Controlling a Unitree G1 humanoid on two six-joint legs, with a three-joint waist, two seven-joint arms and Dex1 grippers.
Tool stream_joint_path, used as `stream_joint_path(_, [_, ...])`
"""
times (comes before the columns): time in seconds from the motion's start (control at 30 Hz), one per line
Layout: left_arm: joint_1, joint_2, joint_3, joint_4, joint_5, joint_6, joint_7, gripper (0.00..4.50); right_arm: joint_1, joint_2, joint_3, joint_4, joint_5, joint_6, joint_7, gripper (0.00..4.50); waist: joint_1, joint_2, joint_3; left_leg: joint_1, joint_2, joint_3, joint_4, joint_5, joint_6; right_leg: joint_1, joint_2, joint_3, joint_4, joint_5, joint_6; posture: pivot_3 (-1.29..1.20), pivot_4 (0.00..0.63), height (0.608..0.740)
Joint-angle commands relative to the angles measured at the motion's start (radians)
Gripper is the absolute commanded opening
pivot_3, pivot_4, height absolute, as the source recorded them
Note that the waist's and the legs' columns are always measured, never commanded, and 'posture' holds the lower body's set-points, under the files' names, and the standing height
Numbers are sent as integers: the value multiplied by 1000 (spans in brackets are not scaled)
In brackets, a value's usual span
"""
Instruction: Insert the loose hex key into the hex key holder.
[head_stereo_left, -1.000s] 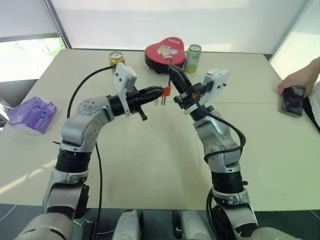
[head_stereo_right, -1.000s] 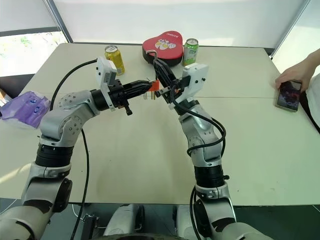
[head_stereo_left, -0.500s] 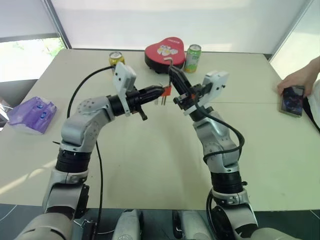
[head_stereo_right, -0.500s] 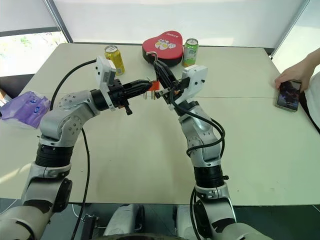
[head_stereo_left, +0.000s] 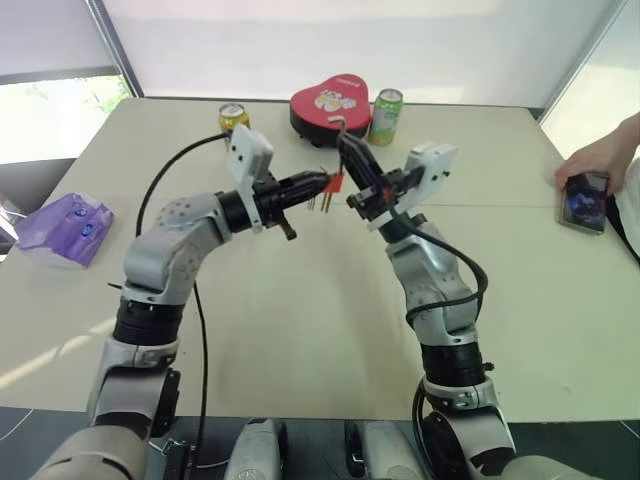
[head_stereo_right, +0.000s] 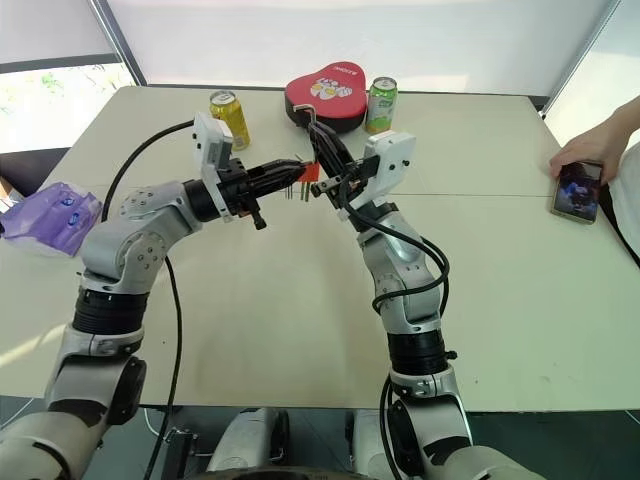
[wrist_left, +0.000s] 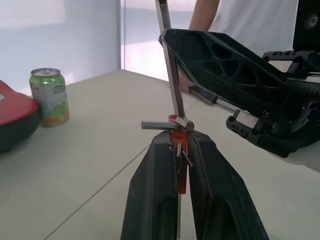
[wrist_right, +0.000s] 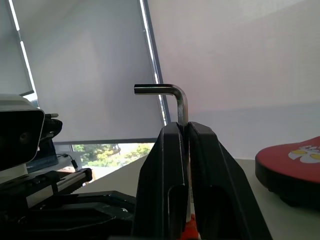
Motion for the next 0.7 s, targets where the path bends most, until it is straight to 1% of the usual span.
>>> stream_joint_path(0.03, [-28,2,41,-42,-26,-10,-3,0,0,6,-4,-25,10,-18,-3,22,0,0,0,0,0,0,0,0,0,0,0,0,0,0,0,0,150,740])
stream_joint_path(0.47, [-26,5,39,-51,-40,-4,-1,0,-18,17,-2,-24,12,-19,-7,22,0,0,0,0,0,0,0,0,0,0,0,0,0,0,0,0,150,740])
stream_joint_path(0.7, [-17,-13,45,-42,-36,-24,14,0,-35,24,0,-45,21,-7,-20,22,0,0,0,0,0,0,0,0,0,0,0,0,0,0,0,0,150,740])
